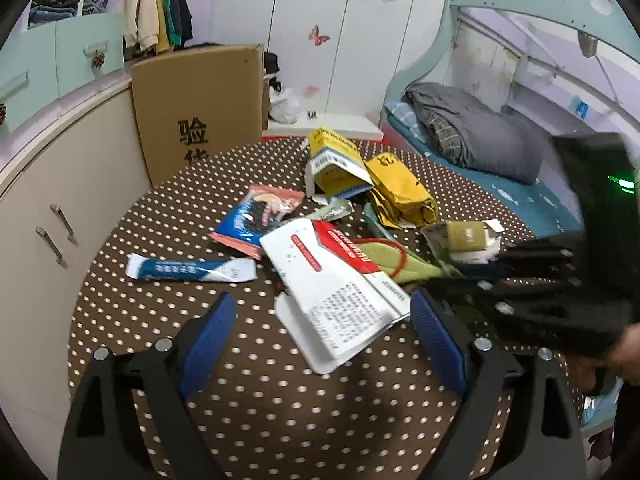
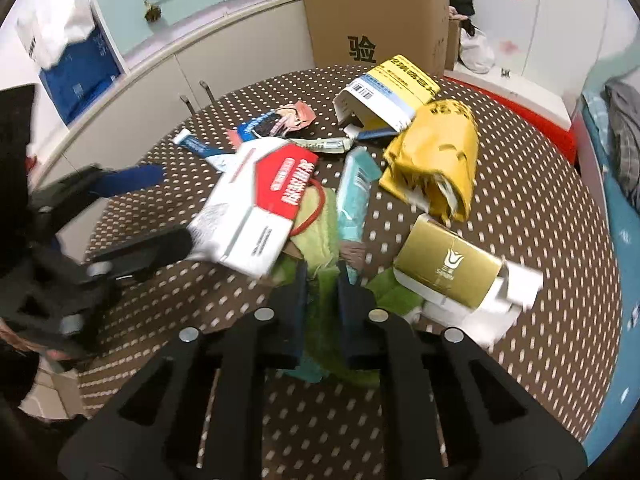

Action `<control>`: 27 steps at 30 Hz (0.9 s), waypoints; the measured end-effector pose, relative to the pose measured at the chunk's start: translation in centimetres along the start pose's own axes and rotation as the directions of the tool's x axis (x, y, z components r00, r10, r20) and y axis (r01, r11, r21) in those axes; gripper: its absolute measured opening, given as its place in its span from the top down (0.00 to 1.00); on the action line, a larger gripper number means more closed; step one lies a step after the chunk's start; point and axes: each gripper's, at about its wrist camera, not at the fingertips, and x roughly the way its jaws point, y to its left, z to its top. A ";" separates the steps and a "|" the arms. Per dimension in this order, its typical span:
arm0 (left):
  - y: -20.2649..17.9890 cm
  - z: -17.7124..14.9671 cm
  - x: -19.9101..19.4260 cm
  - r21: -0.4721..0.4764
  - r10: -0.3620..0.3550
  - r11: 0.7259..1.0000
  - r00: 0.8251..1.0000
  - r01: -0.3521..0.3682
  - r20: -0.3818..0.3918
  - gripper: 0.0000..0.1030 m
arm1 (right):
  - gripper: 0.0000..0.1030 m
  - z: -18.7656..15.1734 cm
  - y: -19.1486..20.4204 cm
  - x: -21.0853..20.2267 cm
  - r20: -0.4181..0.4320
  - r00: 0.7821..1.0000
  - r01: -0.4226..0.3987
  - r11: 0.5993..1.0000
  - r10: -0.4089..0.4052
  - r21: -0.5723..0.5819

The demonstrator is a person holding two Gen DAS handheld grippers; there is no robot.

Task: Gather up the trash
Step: 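Grasp the green leaf-shaped item with the right tool while the left tool grasps the white medicine box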

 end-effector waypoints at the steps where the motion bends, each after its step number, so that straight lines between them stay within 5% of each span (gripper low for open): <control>1: -0.5 0.0 0.4 -0.006 0.012 1.000 1.000 -0.012 -0.015 0.16 | 0.87 -0.4 -0.1 -1.0 0.025 1.000 -0.013 1.000 0.013 0.028; 7: -3.0 0.4 3.8 0.002 0.109 0.994 0.988 -0.110 -0.108 0.16 | 0.87 -2.0 -1.3 -4.8 0.079 0.997 0.012 0.995 -0.020 0.100; 9: -3.4 0.1 4.5 0.024 0.161 0.987 0.978 -0.159 -0.135 0.23 | 0.87 -2.5 -2.5 -5.8 0.095 0.995 -0.007 0.991 -0.006 0.137; 10: -3.4 0.0 4.7 0.013 0.144 0.990 0.978 -0.144 -0.152 0.33 | 0.87 -2.8 -3.0 -6.3 0.109 0.994 -0.015 0.988 -0.002 0.157; 15: -2.8 0.1 3.4 -0.033 0.101 0.994 0.986 -0.107 -0.132 0.52 | 0.87 -4.0 -5.3 -9.2 0.195 0.980 -0.093 0.968 0.047 0.233; 18: -2.7 -0.1 2.6 -0.019 0.091 0.995 0.987 -0.094 -0.130 0.55 | 0.87 -4.4 -5.8 -9.8 0.218 0.974 -0.125 0.959 0.069 0.256; 20: -3.1 -0.2 2.6 0.016 0.099 0.995 0.986 -0.097 -0.132 0.48 | 0.87 -4.7 -5.8 -10.1 0.226 0.972 -0.129 0.957 0.069 0.261; 21: -3.3 -0.2 2.7 0.030 0.111 0.994 0.985 -0.108 -0.136 0.39 | 0.87 -4.8 -5.7 -10.2 0.227 0.972 -0.128 0.956 0.067 0.263; 22: -3.6 -0.2 3.0 0.055 0.142 0.989 0.981 -0.135 -0.134 0.16 | 0.87 -4.9 -5.6 -10.3 0.227 0.972 -0.128 0.956 0.067 0.265; 27: -4.9 -0.7 4.1 0.111 0.192 0.978 0.968 -0.176 -0.163 0.14 | 0.87 -5.6 -4.5 -11.2 0.230 0.972 -0.112 0.958 0.051 0.264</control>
